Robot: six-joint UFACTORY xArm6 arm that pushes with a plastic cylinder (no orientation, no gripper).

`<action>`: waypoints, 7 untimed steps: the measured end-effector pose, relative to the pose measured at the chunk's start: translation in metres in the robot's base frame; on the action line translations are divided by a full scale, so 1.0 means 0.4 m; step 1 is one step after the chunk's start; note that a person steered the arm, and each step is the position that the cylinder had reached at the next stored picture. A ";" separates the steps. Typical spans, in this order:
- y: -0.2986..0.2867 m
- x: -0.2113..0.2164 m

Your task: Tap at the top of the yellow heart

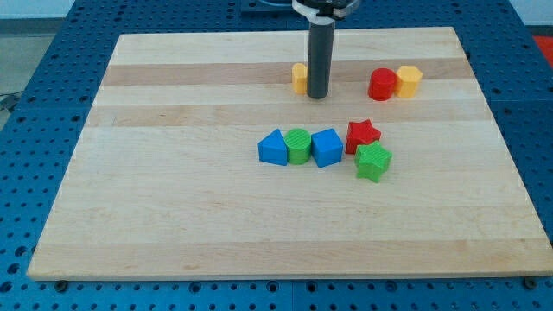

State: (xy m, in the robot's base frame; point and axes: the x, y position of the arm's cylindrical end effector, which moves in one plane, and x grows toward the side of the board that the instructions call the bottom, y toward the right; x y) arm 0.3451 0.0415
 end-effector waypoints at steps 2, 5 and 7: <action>-0.074 0.003; 0.076 0.064; 0.078 -0.115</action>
State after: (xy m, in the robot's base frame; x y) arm 0.2990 0.0729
